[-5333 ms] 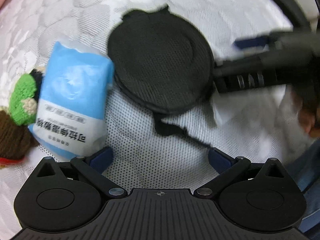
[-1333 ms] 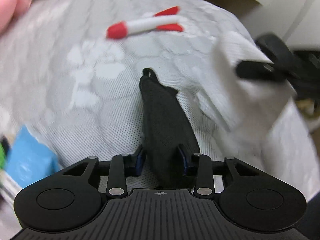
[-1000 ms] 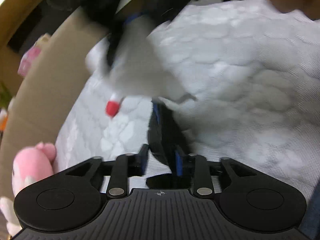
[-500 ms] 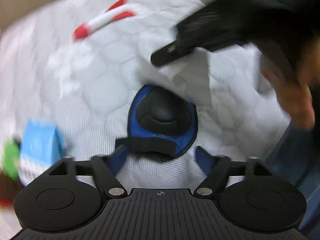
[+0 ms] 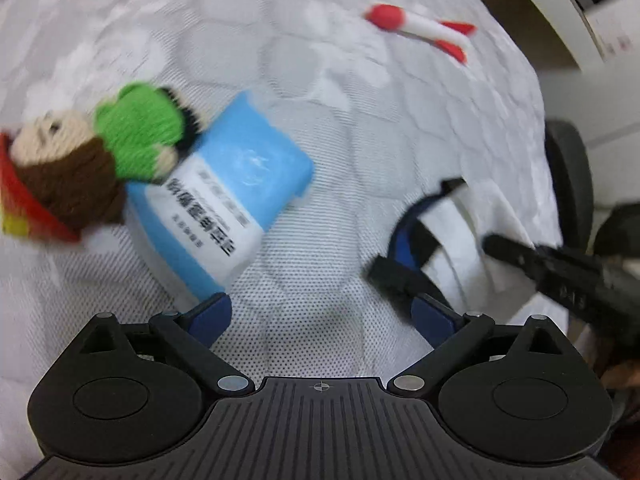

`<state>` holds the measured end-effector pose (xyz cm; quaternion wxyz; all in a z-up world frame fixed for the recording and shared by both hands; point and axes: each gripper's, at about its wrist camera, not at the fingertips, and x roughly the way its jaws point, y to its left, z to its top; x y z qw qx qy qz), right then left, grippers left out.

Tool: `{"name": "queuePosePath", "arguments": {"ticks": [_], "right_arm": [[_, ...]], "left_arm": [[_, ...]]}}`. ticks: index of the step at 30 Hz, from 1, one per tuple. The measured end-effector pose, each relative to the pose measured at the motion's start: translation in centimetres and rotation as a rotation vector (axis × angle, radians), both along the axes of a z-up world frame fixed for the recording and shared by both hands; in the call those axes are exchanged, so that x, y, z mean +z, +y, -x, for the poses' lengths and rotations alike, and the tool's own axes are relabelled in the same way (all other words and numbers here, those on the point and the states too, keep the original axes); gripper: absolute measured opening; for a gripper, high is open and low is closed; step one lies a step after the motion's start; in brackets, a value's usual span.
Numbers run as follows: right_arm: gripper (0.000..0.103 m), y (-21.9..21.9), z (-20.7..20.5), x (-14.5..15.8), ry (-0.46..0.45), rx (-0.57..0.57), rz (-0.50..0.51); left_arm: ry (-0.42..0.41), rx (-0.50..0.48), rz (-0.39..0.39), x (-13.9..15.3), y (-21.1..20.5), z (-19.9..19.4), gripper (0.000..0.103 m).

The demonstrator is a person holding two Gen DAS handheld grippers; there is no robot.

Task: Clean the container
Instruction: 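Hold the container with the left tool while the right tool wipes its blue interior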

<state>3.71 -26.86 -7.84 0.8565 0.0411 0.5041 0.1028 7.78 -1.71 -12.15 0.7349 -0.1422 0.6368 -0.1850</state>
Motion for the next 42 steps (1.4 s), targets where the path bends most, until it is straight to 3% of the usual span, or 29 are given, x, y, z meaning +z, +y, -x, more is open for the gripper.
{"name": "queuePosePath", "arguments": {"ticks": [4,5,6,9,12,15,18,20,22,24,25,26,27,30,32,35,38,40,42], "right_arm": [[0.034,2.3,0.2,0.2,-0.002,0.106,0.044],[0.034,3.4,0.5,0.1,-0.005,0.147,0.078],[0.033,4.4,0.7,-0.1,-0.007,0.185,0.112],[0.005,6.5,1.3,-0.3,-0.057,0.248,0.198],[0.005,5.5,0.4,-0.3,-0.067,0.176,0.043],[0.005,3.9,-0.6,-1.1,-0.039,0.089,-0.079],[0.005,1.7,-1.1,-1.0,-0.049,0.013,-0.219],[0.006,0.1,-1.0,-0.7,-0.068,-0.041,-0.306],[0.006,-1.0,-1.0,-0.7,-0.085,-0.082,-0.356],[0.006,-1.7,-0.9,-0.8,-0.087,-0.106,-0.373],[0.006,-2.0,-0.9,-0.9,-0.088,-0.116,-0.376],[0.006,-2.3,-0.9,-1.0,-0.092,-0.126,-0.376],[0.006,-2.5,-0.9,-1.0,-0.099,-0.134,-0.381],[0.006,-2.9,-0.9,-0.7,-0.121,-0.15,-0.427],[0.006,-3.1,-0.7,-0.3,-0.135,-0.162,-0.476],[0.006,-3.1,-0.4,0.4,-0.156,-0.166,-0.597],[0.006,-1.8,-0.4,1.1,-0.166,-0.071,-0.677],[0.006,-0.2,-0.6,0.4,-0.115,-0.02,-0.625],[0.006,1.3,-0.8,-0.8,-0.048,0.003,-0.5]], "left_arm": [[0.016,0.052,0.061,-0.2,1.1,-1.0,0.1],[-0.004,0.053,0.072,0.2,1.3,-1.0,0.1],[-0.025,0.054,0.082,0.7,1.5,-1.1,0.1],[-0.169,0.053,0.055,2.9,2.3,-0.9,0.101],[-0.282,0.088,0.005,4.4,3.4,-1.0,0.103],[-0.273,0.094,-0.102,3.8,3.4,-1.5,0.103],[-0.244,0.001,-0.177,2.3,1.4,-2.3,0.103],[-0.268,-0.104,-0.257,1.6,-0.4,-2.5,0.103],[-0.308,-0.208,-0.362,0.6,-2.5,-2.6,0.103],[-0.338,-0.246,-0.418,-0.4,-3.9,-2.3,0.102],[-0.342,-0.266,-0.427,-0.7,-4.4,-2.1,0.098],[-0.346,-0.29,-0.433,-0.8,-4.8,-1.7,0.078],[-0.354,-0.319,-0.421,-0.6,-5.3,-1.3,0.069],[-0.332,-0.396,-0.175,0.4,-5.8,-0.1,0.072],[-0.306,-0.435,-0.076,0.5,-6.4,0.3,0.075],[-0.319,-0.435,-0.126,0.4,-6.7,0.6,0.092],[-0.256,-0.339,-0.158,0.0,-5.0,0.1,0.095],[-0.219,-0.288,-0.16,0.1,-3.9,0.1,0.097],[-0.202,-0.267,-0.17,0.2,-3.3,0.3,0.098]]}}
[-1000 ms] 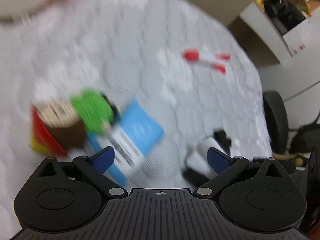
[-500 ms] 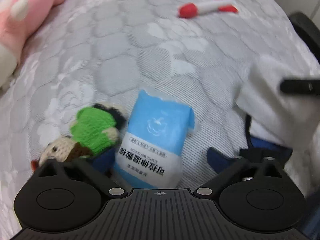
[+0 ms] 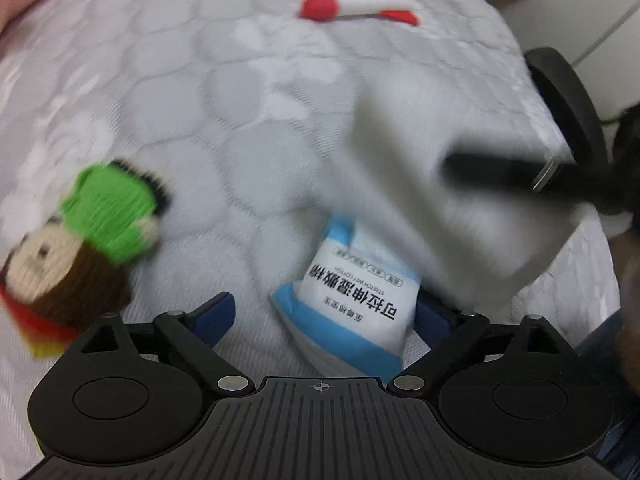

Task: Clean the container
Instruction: 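Hold the container with the left tool while the right tool wipes its blue interior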

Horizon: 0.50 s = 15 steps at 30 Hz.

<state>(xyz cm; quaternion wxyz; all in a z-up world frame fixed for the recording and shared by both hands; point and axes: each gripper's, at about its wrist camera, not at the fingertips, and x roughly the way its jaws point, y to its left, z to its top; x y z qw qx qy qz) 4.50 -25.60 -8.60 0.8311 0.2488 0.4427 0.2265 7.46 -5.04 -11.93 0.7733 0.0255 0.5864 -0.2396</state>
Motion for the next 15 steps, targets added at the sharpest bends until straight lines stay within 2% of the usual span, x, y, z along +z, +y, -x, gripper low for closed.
{"name": "queuePosePath", "arguments": {"ticks": [2,4,5,8,10,12,15], "right_arm": [[0.007,1.2,0.2,-0.7,0.016,0.013,0.191],[0.016,2.1,0.5,-0.5,-0.023,0.022,0.337],[0.018,2.4,0.7,-0.3,-0.044,0.025,0.365],[0.035,2.7,0.9,0.3,-0.071,0.074,0.28],[0.043,3.9,1.0,0.3,-0.088,0.135,0.285],[0.04,5.4,1.0,-0.2,-0.103,0.192,0.362],[0.017,6.5,1.3,-0.7,-0.144,0.22,0.489]], "left_arm": [[0.002,-0.011,-0.025,0.0,-0.3,0.3,0.098],[0.004,-0.034,-0.06,-0.3,-0.7,0.5,0.099],[0.008,-0.045,-0.071,-0.4,-0.9,0.5,0.099],[0.036,-0.069,-0.06,-0.6,-1.0,0.6,0.099],[0.045,-0.089,-0.053,-0.7,-1.1,0.9,0.1],[0.038,-0.115,-0.084,-0.6,-1.5,1.2,0.1],[0.029,-0.124,-0.112,-0.4,-1.3,1.6,0.1]]}}
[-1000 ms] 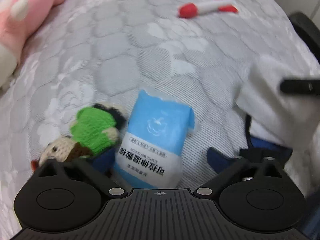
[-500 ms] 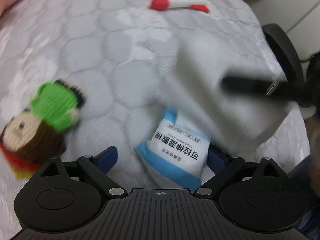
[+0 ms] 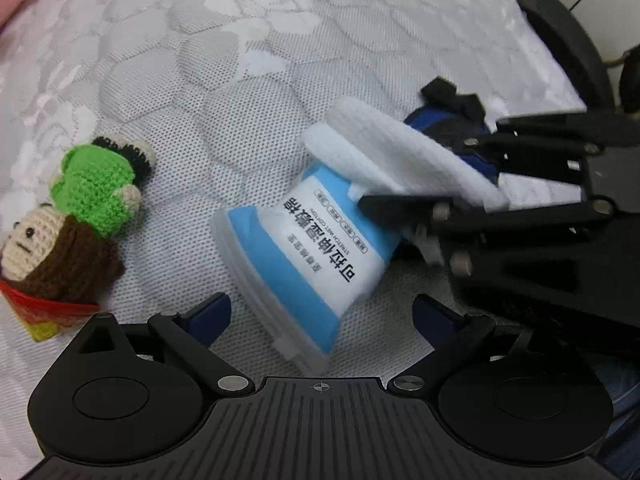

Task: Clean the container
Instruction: 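Hold the container with the left tool while the right tool wipes its blue interior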

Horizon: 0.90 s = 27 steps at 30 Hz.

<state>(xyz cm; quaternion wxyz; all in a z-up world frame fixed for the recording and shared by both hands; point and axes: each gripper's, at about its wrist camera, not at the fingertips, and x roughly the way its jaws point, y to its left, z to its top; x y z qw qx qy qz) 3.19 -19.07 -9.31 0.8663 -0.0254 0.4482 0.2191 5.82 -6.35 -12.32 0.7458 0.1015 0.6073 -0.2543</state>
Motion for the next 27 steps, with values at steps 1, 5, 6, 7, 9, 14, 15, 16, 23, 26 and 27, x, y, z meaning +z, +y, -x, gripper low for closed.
{"name": "queuePosePath", "arguments": {"ticks": [1,5,6,7,9,14,15,16,23,26,27], "right_arm": [[0.009,-0.4,0.0,0.2,-0.009,-0.026,-0.007],[0.009,-3.5,-0.7,0.6,0.013,-0.169,-0.12],[0.009,-3.9,-0.9,0.5,0.025,-0.184,-0.147],[0.009,-4.2,-1.0,0.5,0.052,-0.19,-0.211],[0.009,-4.3,-1.3,0.6,0.126,-0.15,-0.408],[0.009,-0.5,-1.4,-0.5,0.204,-0.021,-0.41],[0.009,-0.1,-1.4,-0.9,0.207,-0.018,-0.363],[0.009,-0.1,-1.4,-1.0,0.207,-0.021,-0.351],[0.009,-3.9,-1.7,-0.3,0.16,-0.225,-0.274],[0.009,-4.7,-2.1,-0.6,0.168,-0.273,-0.273],[0.009,-4.8,-2.1,-0.5,0.153,-0.275,-0.262]], "left_arm": [[-0.001,0.006,0.011,0.4,0.4,0.1,0.1],[0.019,0.007,0.056,1.9,2.5,-0.2,0.102],[0.031,0.008,0.043,1.8,3.0,-0.3,0.103],[0.048,0.027,0.026,1.5,3.7,-0.6,0.103],[0.096,0.097,0.018,0.6,4.8,-1.4,0.103],[0.166,0.065,-0.011,-1.3,3.9,-1.7,0.103],[0.166,0.039,-0.017,-1.4,3.5,-1.5,0.103],[0.164,0.023,-0.011,-1.5,3.2,-1.3,0.103],[0.203,0.088,0.153,-1.8,4.4,-3.6,0.103],[0.229,0.149,0.214,-2.2,5.1,-5.0,0.103],[0.245,0.182,0.239,-2.5,5.2,-5.5,0.103]]}}
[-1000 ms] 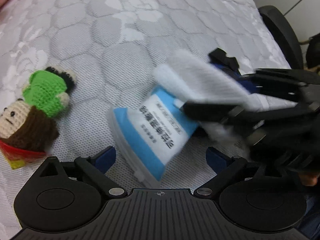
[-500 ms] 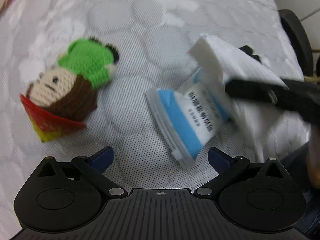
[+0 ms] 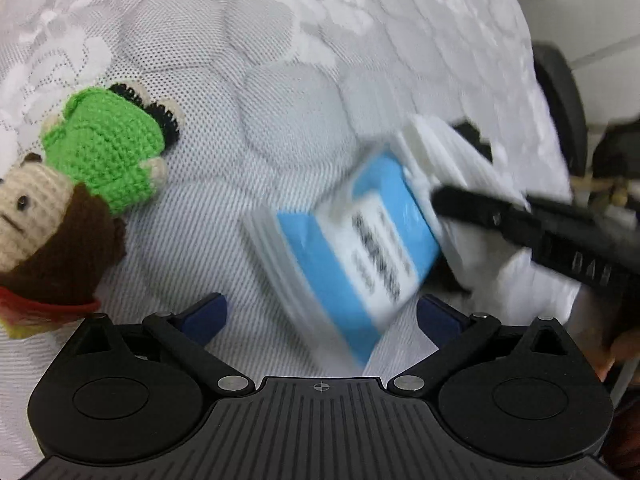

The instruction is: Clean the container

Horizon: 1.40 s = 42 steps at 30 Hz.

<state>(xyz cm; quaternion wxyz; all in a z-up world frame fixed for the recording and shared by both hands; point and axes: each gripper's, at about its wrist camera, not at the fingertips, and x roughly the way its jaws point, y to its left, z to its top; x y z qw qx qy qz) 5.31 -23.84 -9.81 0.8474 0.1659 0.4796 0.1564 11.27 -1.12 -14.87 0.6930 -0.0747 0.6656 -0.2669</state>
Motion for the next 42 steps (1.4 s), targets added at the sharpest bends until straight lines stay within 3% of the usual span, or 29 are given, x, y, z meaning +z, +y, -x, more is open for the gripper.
{"name": "queuePosePath", "arguments": {"ticks": [2,5,7,8,9,12,16,18,20,23,25,31,33,35,37,39,42], "right_arm": [[0.009,-0.4,0.0,0.1,-0.016,-0.012,-0.014],[0.009,-2.1,0.2,0.8,-0.046,-0.064,-0.079],[0.009,-3.1,0.1,1.3,-0.066,-0.106,-0.095],[0.009,-3.5,0.0,1.5,-0.078,-0.128,-0.088],[0.009,-3.8,0.0,1.6,-0.089,-0.144,-0.078],[0.009,-4.0,-0.1,1.6,-0.1,-0.156,-0.085],[0.009,-3.6,0.1,2.1,-0.132,-0.097,-0.27],[0.009,-2.8,-0.1,2.0,-0.121,-0.048,-0.357],[0.009,-1.2,-0.6,1.5,-0.084,0.01,-0.343],[0.009,1.0,-1.1,0.3,-0.05,0.069,-0.174],[0.009,0.9,-1.1,0.1,-0.048,0.051,-0.113],[0.011,-1.1,-1.5,-0.3,-0.026,-0.063,0.001],[0.012,-1.2,-1.5,-0.8,0.003,-0.07,0.002],[0.012,-1.0,-1.4,-1.0,0.009,-0.056,-0.007],[0.012,-0.7,-1.2,-1.0,0.003,-0.037,-0.019],[0.012,-0.6,-1.0,-0.8,-0.005,-0.023,-0.039],[0.012,-0.9,-0.8,-0.2,-0.026,-0.032,-0.055]], "left_arm": [[-0.017,0.022,0.012,-0.1,0.0,-0.3,0.103],[-0.118,-0.003,0.001,0.6,-0.6,0.1,0.103],[-0.223,-0.074,-0.032,2.1,-1.0,1.0,0.092],[-0.273,-0.115,-0.047,2.7,-1.5,1.5,0.08],[-0.335,-0.162,-0.069,3.4,-2.1,2.2,0.08],[-0.521,-0.29,-0.182,4.3,-4.1,4.6,0.077],[-0.812,-0.447,-0.393,4.2,-8.4,8.1,0.075],[-0.908,-0.52,-0.465,3.7,-9.3,9.3,0.075],[-0.887,-0.555,-0.456,3.4,-9.6,9.6,0.075],[-0.819,-0.563,-0.433,3.2,-9.2,9.5,0.076],[-0.77,-0.527,-0.399,3.5,-8.5,8.8,0.076],[-0.559,-0.34,-0.229,4.7,-5.5,5.7,0.086],[-0.449,-0.237,-0.136,4.8,-3.8,4.1,0.093],[-0.327,-0.104,-0.027,4.8,-1.6,2.2,0.093],[-0.258,-0.017,0.029,4.1,-0.6,1.0,0.093],[-0.251,0.018,0.016,3.4,-0.2,0.1,0.092],[-0.296,-0.052,-0.025,3.6,-0.9,0.8,0.083]]}}
